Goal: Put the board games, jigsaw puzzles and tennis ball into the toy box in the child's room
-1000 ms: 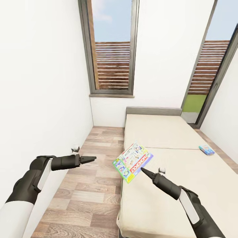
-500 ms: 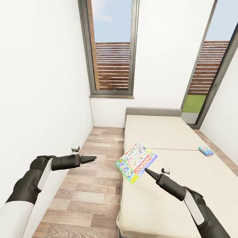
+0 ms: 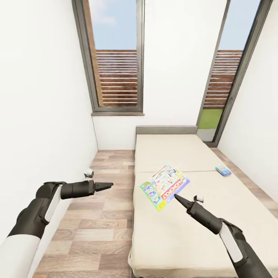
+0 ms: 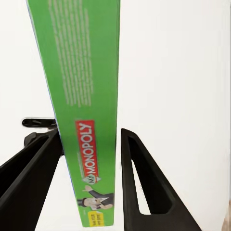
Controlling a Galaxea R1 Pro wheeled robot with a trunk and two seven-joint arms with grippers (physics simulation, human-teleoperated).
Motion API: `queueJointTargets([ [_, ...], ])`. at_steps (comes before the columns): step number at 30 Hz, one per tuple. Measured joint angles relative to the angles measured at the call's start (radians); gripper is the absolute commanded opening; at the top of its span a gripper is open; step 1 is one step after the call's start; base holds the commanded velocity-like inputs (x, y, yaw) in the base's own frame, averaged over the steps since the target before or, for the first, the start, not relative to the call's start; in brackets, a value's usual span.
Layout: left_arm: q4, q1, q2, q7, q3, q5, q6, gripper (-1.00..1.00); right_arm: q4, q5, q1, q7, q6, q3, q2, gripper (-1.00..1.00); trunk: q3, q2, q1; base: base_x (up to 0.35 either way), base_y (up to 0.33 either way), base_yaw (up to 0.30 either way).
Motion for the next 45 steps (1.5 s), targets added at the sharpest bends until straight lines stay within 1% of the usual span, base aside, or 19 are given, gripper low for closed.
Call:
queueJointTargets([
  [4, 0.000, 0.000, -0.003, 0.000, -0.001, 0.000, 0.000, 1.00, 0.001, 0.001, 0.000, 0.000, 0.001, -0.007, 0.001, -1.00, 0.013, 0.028, -0.015, 0.000, 0.000, -0.277],
  [17, 0.000, 0.000, -0.004, 0.000, -0.001, -0.002, 0.000, 1.00, 0.005, 0.002, 0.001, -0.004, 0.002, -0.011, -0.004, -1.00, 0.053, 0.119, -0.065, -0.011, 0.000, -0.278],
  [20, 0.000, 0.000, -0.004, 0.000, -0.001, -0.002, -0.002, 1.00, 0.006, -0.003, 0.001, -0.009, 0.000, -0.011, -0.029, -1.00, 0.063, 0.140, -0.077, -0.001, 0.000, -0.278],
  [26, 0.000, 0.000, -0.004, 0.000, -0.002, -0.002, -0.003, 1.00, 0.022, -0.007, 0.001, -0.005, -0.002, -0.014, -0.056, -1.00, 0.082, 0.182, -0.100, 0.000, 0.000, -0.278],
  [28, 0.000, 0.000, -0.004, 0.000, -0.001, -0.003, -0.003, 1.00, 0.033, -0.008, 0.001, -0.003, -0.002, -0.032, -0.058, -1.00, 0.088, 0.196, -0.107, 0.000, 0.000, -0.278],
  [32, 0.000, 0.000, -0.001, 0.000, 0.000, -0.003, -0.003, 1.00, 0.047, -0.010, 0.001, 0.000, 0.003, -0.101, -0.059, -1.00, 0.101, 0.224, -0.123, 0.000, 0.000, -0.278],
  [35, 0.000, 0.000, -0.001, 0.000, 0.000, -0.003, -0.003, 1.00, 0.050, -0.010, 0.001, 0.000, 0.005, -0.124, -0.059, -1.00, 0.110, 0.246, -0.134, 0.000, 0.000, -0.278],
  [45, 0.000, 0.000, -0.002, 0.000, -0.001, -0.004, -0.003, 1.00, 0.052, -0.009, 0.001, -0.002, 0.006, -0.134, -0.059, -1.00, 0.142, 0.316, -0.173, 0.000, 0.000, -0.278],
])
